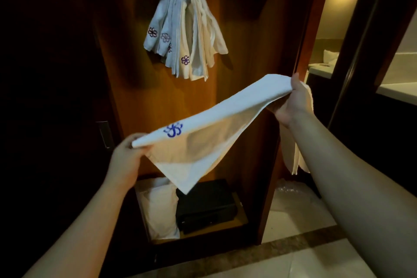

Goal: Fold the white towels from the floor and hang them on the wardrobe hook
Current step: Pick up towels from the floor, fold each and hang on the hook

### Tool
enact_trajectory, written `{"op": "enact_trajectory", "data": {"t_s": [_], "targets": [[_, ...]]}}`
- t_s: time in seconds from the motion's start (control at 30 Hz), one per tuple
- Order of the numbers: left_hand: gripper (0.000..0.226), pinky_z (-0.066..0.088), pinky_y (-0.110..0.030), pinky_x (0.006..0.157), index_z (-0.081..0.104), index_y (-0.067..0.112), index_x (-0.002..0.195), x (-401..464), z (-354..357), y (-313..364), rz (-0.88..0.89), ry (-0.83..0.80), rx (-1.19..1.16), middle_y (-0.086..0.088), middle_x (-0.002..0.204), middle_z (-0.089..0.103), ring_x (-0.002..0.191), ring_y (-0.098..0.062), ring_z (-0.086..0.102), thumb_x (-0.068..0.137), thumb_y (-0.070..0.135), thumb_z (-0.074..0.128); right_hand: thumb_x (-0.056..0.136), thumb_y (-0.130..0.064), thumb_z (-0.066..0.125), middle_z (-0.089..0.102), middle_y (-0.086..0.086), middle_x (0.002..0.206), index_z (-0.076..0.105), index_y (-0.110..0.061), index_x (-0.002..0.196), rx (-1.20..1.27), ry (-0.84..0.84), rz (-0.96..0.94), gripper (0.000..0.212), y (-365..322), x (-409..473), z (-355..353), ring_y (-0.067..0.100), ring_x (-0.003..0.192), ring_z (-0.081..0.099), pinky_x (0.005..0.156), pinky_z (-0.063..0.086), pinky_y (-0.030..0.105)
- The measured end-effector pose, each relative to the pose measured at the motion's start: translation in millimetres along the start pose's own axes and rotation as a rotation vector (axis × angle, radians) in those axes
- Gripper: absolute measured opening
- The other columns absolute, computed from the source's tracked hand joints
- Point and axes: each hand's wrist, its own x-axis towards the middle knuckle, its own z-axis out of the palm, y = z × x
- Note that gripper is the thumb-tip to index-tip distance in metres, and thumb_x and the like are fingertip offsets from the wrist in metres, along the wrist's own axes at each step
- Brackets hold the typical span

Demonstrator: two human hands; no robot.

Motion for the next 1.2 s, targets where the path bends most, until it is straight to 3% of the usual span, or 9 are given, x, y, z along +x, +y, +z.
{"op": "enact_trajectory", "data": {"t_s": [0.1, 0.23, 0.4, 0.67, 0.8, 0.87, 1.0, 1.1, 1.2], "targets": [[0.023, 0.057, -0.035, 0.081, 0.074, 0.032, 0.096, 14.0, -16.1, 23.0, 0.061, -0.062, -0.343, 0.005, 0.099, 0.075, 0.094, -0.015, 0.07, 0.076, 0.022, 0.078, 0.095, -0.041, 0.066, 0.072, 0.013, 0.115, 0.05, -0.013, 0.131, 0.096, -0.019, 0.023, 0.048, 4.7, 5.4, -1.0, 0.033, 0.092, 0.075, 0.068, 0.061, 0.049], [0.041, 0.06, -0.033, 0.074, 0.074, 0.025, 0.112, -13.8, 3.1, 2.4, -0.215, -0.301, -0.116, -0.006, 0.114, 0.074, 0.103, -0.025, 0.071, 0.072, 0.024, 0.083, 0.097, -0.042, 0.062, 0.077, 0.018, 0.1, 0.054, -0.01, 0.121, 0.171, -0.065, 0.06, 0.042, 13.8, 10.0, -1.2, 0.038, 0.088, 0.075, 0.07, 0.061, 0.05], [0.041, 0.058, -0.03, 0.054, 0.077, 0.027, 0.092, -18.6, -8.5, 4.9, -0.165, -0.162, -0.259, -0.005, 0.102, 0.076, 0.085, -0.021, 0.074, 0.079, -0.009, 0.06, 0.097, -0.043, 0.062, 0.073, 0.016, 0.117, 0.048, -0.011, 0.137, 0.122, 0.004, 0.106, 0.053, 22.9, 21.2, -25.4, 0.037, 0.097, 0.074, 0.081, 0.059, 0.057], [0.03, 0.06, -0.028, 0.063, 0.075, 0.023, 0.077, -19.0, -11.0, 22.5, -0.117, -0.207, -0.416, -0.004, 0.096, 0.073, 0.086, -0.021, 0.071, 0.075, -0.001, 0.058, 0.098, -0.048, 0.058, 0.072, 0.014, 0.12, 0.048, -0.013, 0.139, 0.138, 0.036, 0.155, 0.055, 36.9, 28.0, -37.0, 0.037, 0.103, 0.072, 0.088, 0.058, 0.055], [0.045, 0.06, -0.031, 0.071, 0.072, 0.019, 0.064, -11.5, -9.5, 18.4, -0.082, -0.165, -0.377, -0.003, 0.105, 0.067, 0.106, -0.028, 0.064, 0.082, -0.016, 0.05, 0.097, -0.045, 0.061, 0.074, 0.013, 0.116, 0.053, -0.014, 0.135, 0.15, 0.048, 0.143, 0.05, 39.4, 32.5, -41.1, 0.036, 0.1, 0.073, 0.089, 0.058, 0.054], [0.047, 0.061, -0.034, 0.074, 0.073, 0.02, 0.07, -9.7, -5.9, 16.3, -0.056, -0.143, -0.364, -0.007, 0.115, 0.068, 0.113, -0.031, 0.065, 0.091, -0.014, 0.048, 0.096, -0.044, 0.062, 0.074, 0.012, 0.115, 0.054, -0.014, 0.134, 0.155, 0.057, 0.142, 0.049, 41.0, 34.6, -42.2, 0.036, 0.099, 0.074, 0.09, 0.058, 0.052], [0.04, 0.061, -0.033, 0.067, 0.067, 0.036, 0.119, -2.3, 0.5, 14.3, -0.092, -0.094, -0.377, -0.005, 0.112, 0.074, 0.097, -0.026, 0.073, 0.094, 0.005, 0.059, 0.097, -0.042, 0.061, 0.075, 0.013, 0.114, 0.054, -0.014, 0.134, 0.186, 0.047, 0.128, 0.047, 42.2, 39.7, -42.8, 0.036, 0.098, 0.074, 0.088, 0.059, 0.051], [0.023, 0.06, -0.031, 0.066, 0.069, 0.031, 0.118, -2.1, 8.1, 6.3, -0.203, -0.215, -0.183, -0.003, 0.112, 0.075, 0.103, -0.032, 0.071, 0.097, 0.022, 0.061, 0.1, -0.041, 0.057, 0.075, 0.015, 0.111, 0.055, -0.01, 0.132, 0.196, 0.028, 0.102, 0.044, 41.1, 44.5, -40.4, 0.037, 0.097, 0.074, 0.08, 0.061, 0.051], [0.025, 0.059, -0.03, 0.066, 0.074, 0.032, 0.108, -2.7, 12.8, 2.5, -0.206, -0.237, -0.099, -0.004, 0.109, 0.076, 0.102, -0.029, 0.072, 0.097, 0.015, 0.059, 0.099, -0.045, 0.056, 0.075, 0.016, 0.113, 0.056, -0.011, 0.131, 0.184, 0.024, 0.093, 0.047, 37.9, 49.4, -39.5, 0.038, 0.097, 0.074, 0.075, 0.06, 0.051]]}}
